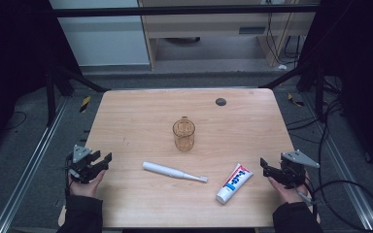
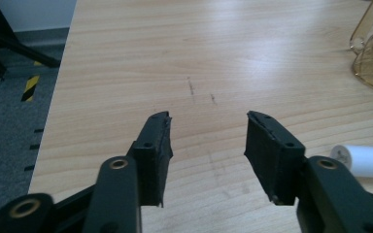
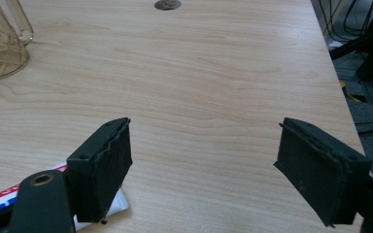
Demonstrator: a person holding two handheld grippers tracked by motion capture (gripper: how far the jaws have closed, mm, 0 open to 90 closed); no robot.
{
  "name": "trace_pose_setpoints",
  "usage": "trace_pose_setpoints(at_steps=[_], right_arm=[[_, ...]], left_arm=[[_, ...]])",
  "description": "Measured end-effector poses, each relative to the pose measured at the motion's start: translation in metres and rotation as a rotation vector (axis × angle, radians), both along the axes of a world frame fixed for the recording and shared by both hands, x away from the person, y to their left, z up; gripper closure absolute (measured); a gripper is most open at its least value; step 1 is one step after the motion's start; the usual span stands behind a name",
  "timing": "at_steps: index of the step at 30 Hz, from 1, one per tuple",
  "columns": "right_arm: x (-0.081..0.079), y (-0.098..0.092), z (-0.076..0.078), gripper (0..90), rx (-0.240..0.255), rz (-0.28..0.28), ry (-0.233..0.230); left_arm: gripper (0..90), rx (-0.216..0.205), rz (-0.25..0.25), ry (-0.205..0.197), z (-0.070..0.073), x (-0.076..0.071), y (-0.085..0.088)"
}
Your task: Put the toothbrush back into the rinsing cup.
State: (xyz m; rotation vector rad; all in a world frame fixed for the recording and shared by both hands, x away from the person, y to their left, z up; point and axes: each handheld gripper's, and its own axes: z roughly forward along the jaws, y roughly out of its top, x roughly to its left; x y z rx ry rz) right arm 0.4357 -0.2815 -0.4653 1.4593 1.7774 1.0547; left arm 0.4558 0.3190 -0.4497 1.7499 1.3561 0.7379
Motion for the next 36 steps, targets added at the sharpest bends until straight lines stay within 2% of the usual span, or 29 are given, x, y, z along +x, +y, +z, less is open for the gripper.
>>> trace_pose_setpoints(at_steps=[3,9,15,20,25,29,36], right_arm=[[-0.002,0.002,0.001,19.8,0.007,0.013,-0.003],[-0.004,0.005,0.002,20.7,0.0,0.024,-0.022],[-0.007,0.012,0.004,25.3,0.003,0.046,-0.033],[-0.008,0.018,0.004,28.5,-0.018,0.074,-0.033],[-0.009,0.022,0.005,29.5,-0.012,0.085,-0.023],[-0.01,0.022,0.004,30.6,-0.015,0.089,-0.027],[-0.01,0.023,0.003,31.2,-0.014,0.099,-0.013]], left_arm=[[53.0,-0.008,-0.014,-0.009,0.004,-0.001,-0.005],[52.4,-0.027,-0.059,0.006,0.006,0.001,-0.013],[61.8,-0.038,-0.125,0.023,0.01,0.008,-0.026],[68.5,-0.041,-0.16,0.036,0.015,0.013,-0.038],[76.0,-0.038,-0.185,0.043,0.017,0.018,-0.051],[80.7,-0.02,-0.211,0.068,0.014,0.025,-0.061],[88.9,-0.013,-0.255,0.104,0.007,0.035,-0.079]])
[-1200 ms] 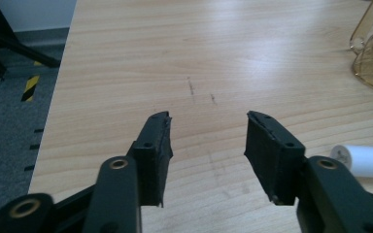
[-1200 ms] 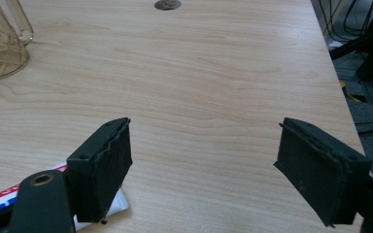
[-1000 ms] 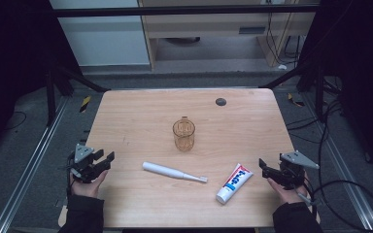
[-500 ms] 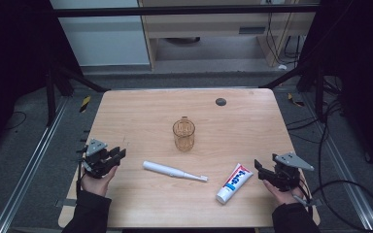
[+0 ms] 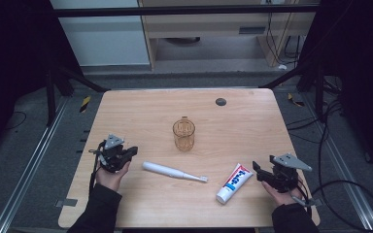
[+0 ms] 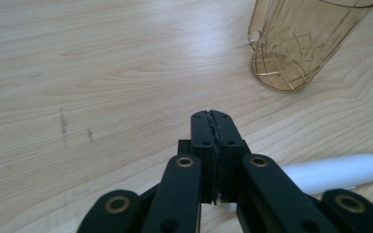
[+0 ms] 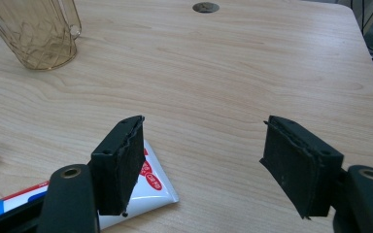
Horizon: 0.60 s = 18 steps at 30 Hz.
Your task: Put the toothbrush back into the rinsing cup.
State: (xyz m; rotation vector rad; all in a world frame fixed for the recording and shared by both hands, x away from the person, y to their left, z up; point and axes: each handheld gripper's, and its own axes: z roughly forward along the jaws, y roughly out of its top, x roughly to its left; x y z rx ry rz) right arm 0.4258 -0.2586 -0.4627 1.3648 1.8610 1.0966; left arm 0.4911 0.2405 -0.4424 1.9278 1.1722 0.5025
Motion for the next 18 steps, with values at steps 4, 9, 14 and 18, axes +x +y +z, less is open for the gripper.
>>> trace_pose_setpoints(at_steps=[4,9,14,18], right_arm=[[0.0,0.002,-0.001,31.3,-0.005,0.007,0.006],[0.002,0.003,-0.003,31.3,-0.011,0.016,0.014],[0.003,0.003,-0.004,31.2,-0.016,0.021,0.02],[0.003,0.004,-0.005,31.2,-0.015,0.022,0.027]], left_arm=[[89.5,0.011,-0.043,0.024,-0.005,0.003,-0.012],[89.5,0.038,-0.096,0.062,-0.017,0.004,-0.024],[89.5,0.06,-0.129,0.094,-0.023,0.006,-0.029],[89.6,0.079,-0.151,0.113,-0.027,0.007,-0.033]])
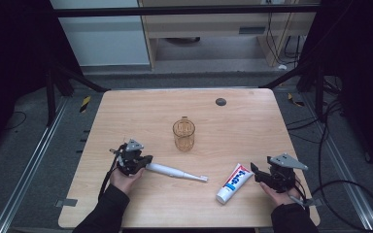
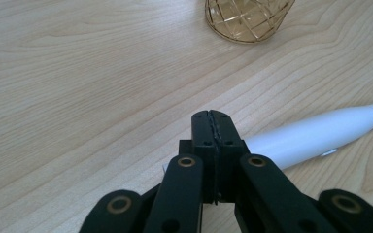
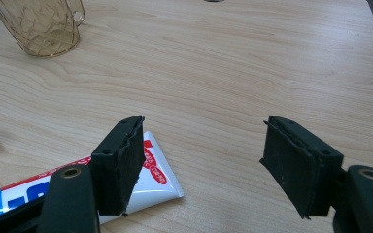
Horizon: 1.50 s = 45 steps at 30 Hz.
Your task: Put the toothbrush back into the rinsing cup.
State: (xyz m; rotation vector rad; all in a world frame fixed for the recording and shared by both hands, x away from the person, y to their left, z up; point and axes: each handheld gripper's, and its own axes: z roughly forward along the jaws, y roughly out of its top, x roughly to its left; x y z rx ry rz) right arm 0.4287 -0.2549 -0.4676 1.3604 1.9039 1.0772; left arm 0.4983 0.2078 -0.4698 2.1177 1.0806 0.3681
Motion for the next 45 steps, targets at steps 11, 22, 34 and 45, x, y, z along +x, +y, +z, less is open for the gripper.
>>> trace_pose_setpoints(at_steps=[11,22,34,45], right_arm=[[0.001,-0.002,-0.001,31.1,-0.006,0.002,0.003],[0.002,-0.002,-0.002,30.9,-0.012,0.001,0.006],[0.001,-0.002,-0.002,30.8,-0.012,-0.001,0.017],[0.001,-0.001,-0.003,30.7,-0.023,0.001,0.015]], left_arm=[[89.6,0.017,-0.015,0.026,-0.003,0.0,-0.001],[89.5,0.013,-0.023,0.044,-0.005,-0.004,0.0],[89.5,0.027,-0.042,0.053,-0.007,-0.01,0.002],[89.5,0.037,-0.068,0.061,-0.006,-0.015,-0.001]])
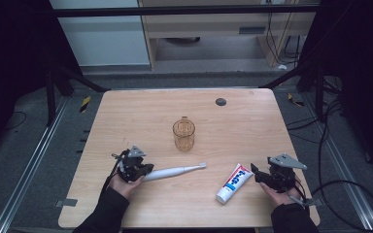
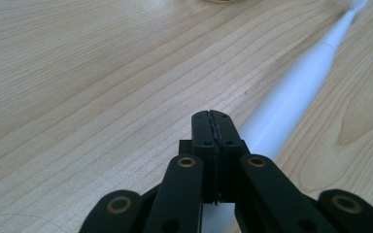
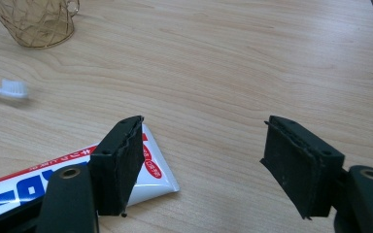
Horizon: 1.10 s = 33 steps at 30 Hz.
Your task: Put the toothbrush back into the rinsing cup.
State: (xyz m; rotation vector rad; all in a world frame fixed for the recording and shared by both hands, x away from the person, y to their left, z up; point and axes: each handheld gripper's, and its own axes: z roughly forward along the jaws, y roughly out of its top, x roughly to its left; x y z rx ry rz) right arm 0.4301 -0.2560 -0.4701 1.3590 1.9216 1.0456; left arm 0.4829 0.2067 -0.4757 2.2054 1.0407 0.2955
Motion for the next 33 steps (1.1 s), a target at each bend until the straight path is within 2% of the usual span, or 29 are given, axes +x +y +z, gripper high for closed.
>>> trace_pose_setpoints(at_steps=[20,27,31,33], right_arm=[[0.0,0.001,0.0,30.6,-0.004,0.002,0.001],[0.0,0.0,0.001,30.6,0.002,-0.001,-0.003],[-0.001,-0.002,0.002,30.4,0.004,-0.008,-0.007],[-0.001,-0.002,0.003,30.4,0.002,-0.01,-0.01]], left_arm=[[89.5,0.0,-0.023,0.006,0.0,-0.007,-0.001],[87.8,-0.044,-0.013,-0.026,0.01,-0.009,0.007],[82.4,-0.075,-0.016,-0.049,0.019,-0.009,0.01],[79.2,-0.069,-0.021,-0.065,0.023,-0.009,0.009]])
